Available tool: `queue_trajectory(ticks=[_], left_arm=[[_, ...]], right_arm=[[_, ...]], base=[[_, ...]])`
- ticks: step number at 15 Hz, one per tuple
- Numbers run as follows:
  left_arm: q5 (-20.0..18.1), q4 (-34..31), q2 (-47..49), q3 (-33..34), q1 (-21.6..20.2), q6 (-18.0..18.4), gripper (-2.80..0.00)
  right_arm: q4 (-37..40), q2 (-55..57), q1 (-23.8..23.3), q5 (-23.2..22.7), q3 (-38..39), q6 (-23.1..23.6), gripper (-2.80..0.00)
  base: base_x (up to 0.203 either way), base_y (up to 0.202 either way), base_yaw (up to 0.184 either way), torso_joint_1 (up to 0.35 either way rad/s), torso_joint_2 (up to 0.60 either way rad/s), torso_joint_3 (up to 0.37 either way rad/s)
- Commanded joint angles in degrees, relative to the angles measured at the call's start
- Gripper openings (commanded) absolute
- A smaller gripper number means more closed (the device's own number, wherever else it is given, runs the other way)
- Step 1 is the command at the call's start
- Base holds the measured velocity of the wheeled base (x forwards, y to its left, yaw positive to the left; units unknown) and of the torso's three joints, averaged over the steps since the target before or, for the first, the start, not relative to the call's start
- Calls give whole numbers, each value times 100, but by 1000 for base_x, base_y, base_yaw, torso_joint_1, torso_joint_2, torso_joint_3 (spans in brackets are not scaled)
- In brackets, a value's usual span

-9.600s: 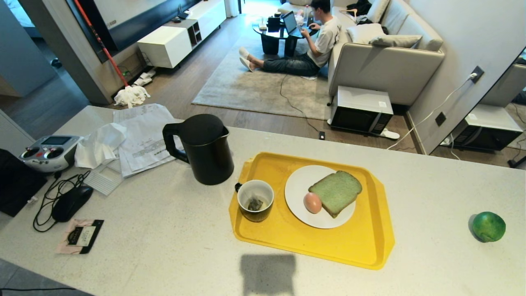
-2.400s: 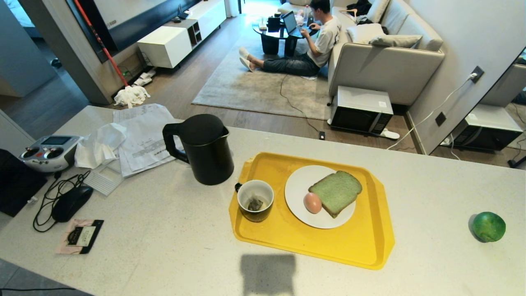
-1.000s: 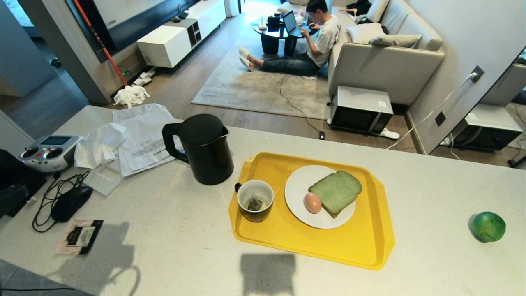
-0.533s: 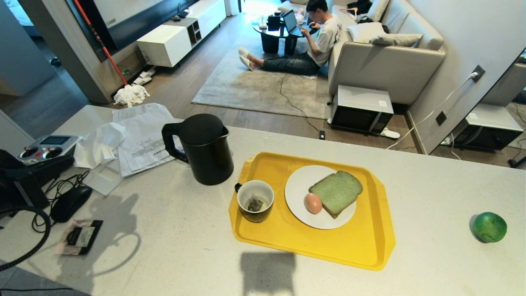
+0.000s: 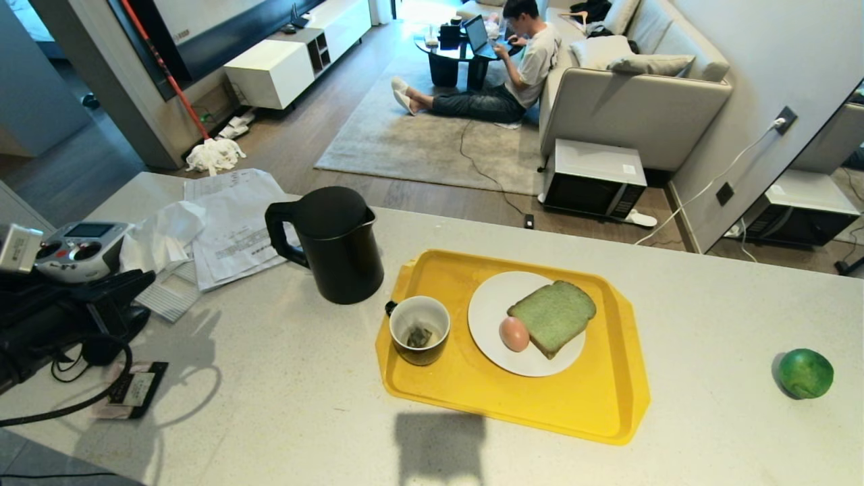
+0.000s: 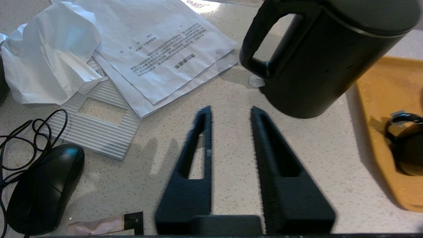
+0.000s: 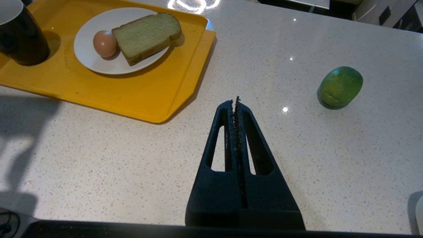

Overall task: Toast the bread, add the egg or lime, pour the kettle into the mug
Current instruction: Pick up the kettle

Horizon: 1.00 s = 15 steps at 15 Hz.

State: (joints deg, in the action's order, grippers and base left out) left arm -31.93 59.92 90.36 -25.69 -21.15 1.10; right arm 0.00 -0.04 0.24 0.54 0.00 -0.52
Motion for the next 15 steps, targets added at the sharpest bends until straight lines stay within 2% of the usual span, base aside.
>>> queue_trajectory(ticks=[1, 4, 8, 10, 13, 15], left_arm=[[-15, 256, 566, -38, -29, 83, 0], [-38, 463, 1084, -390, -15, 331, 0], [-133, 488, 1760, -1358, 228, 643, 0], [-129, 469, 2178, -1878, 454, 709, 0], [-90, 448, 2576, -2209, 904, 750, 0], [-61, 450, 2807, -2519, 1005, 789, 0]], right_arm=[[0, 4, 2, -1, 9, 0, -280], [0, 4, 2, -1, 9, 0, -280], [0, 4, 2, -1, 9, 0, -280], [0, 4, 2, -1, 9, 0, -280], [0, 4, 2, -1, 9, 0, -280], [0, 4, 2, -1, 9, 0, -280]], base=[[0, 0, 0, 0, 0, 0], [0, 0, 0, 0, 0, 0], [0, 0, 0, 0, 0, 0], [0, 0, 0, 0, 0, 0], [0, 0, 0, 0, 0, 0], [0, 0, 0, 0, 0, 0]])
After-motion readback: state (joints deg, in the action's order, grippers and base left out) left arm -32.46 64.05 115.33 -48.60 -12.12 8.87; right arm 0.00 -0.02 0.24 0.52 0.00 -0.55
